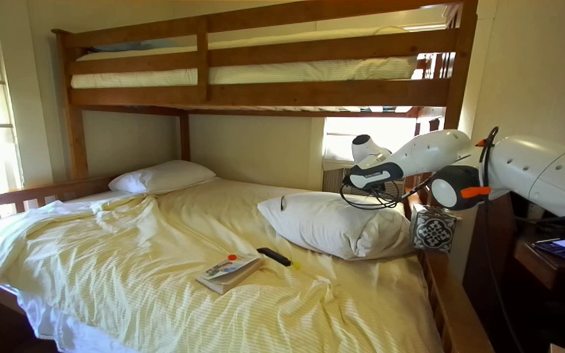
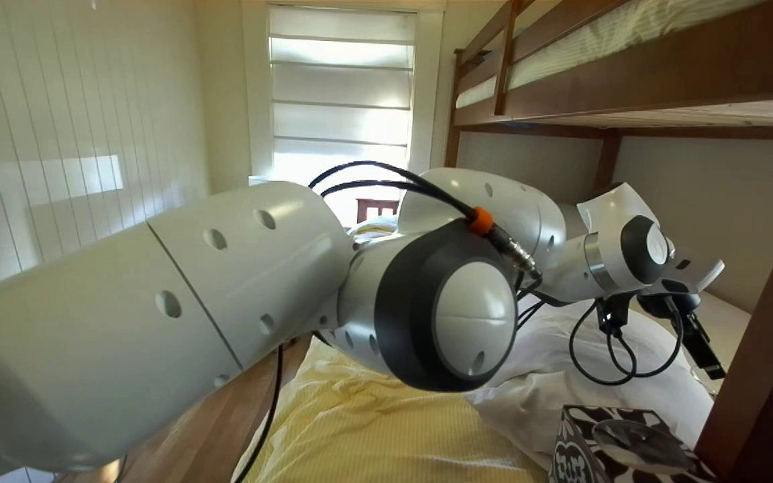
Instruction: Pick up the hanger and lean it on the pillow
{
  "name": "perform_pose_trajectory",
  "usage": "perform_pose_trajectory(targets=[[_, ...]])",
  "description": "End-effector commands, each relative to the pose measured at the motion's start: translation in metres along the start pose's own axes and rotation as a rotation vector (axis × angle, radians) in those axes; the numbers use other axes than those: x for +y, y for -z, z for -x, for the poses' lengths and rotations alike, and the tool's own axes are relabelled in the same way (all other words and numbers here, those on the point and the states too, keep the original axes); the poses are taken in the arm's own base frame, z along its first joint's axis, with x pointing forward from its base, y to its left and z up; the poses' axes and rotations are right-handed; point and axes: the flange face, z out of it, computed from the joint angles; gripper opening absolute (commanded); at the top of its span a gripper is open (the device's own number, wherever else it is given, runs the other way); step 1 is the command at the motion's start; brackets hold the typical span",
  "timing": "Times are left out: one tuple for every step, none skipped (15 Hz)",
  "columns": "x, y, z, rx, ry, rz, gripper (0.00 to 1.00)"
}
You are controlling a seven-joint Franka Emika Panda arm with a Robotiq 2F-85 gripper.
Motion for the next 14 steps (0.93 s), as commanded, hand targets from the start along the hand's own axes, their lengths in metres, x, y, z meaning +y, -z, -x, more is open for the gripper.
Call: perform_pose_trajectory(targets=[[-0.005,-0.004,0.002,0.088,-0.012,-0.03,1.0],[-0.005,-0.004,0.003,0.096,-0.012,-0.031,1.0],[-0.005,-0.005,0.004,0.1,-0.01,-0.029,1.0],[-0.005,-0.006,0.005,0.103,-0.008,-0.028,1.0],[-0.005,-0.007,0.009,0.095,-0.003,-0.022,1.0],[-0.004,-0.008,0.011,0.079,0.001,-0.014,1.0],[-0.004,-0.009,0.014,0.063,0.004,-0.009,1.0],[-0.004,-0.01,0.018,0.042,0.006,-0.001,1.0],[-0.004,-0.011,0.021,0.025,0.005,0.006,0.98],[-0.003,-0.012,0.022,0.015,0.004,0.013,0.92],[-0.002,-0.013,0.024,0.005,0.002,0.019,0.83],[-0.002,-0.014,0.024,0.001,-0.004,0.025,0.69],[-0.001,-0.014,0.023,-0.003,-0.009,0.031,0.62],[-0.001,-0.014,0.023,-0.007,-0.012,0.035,0.53]])
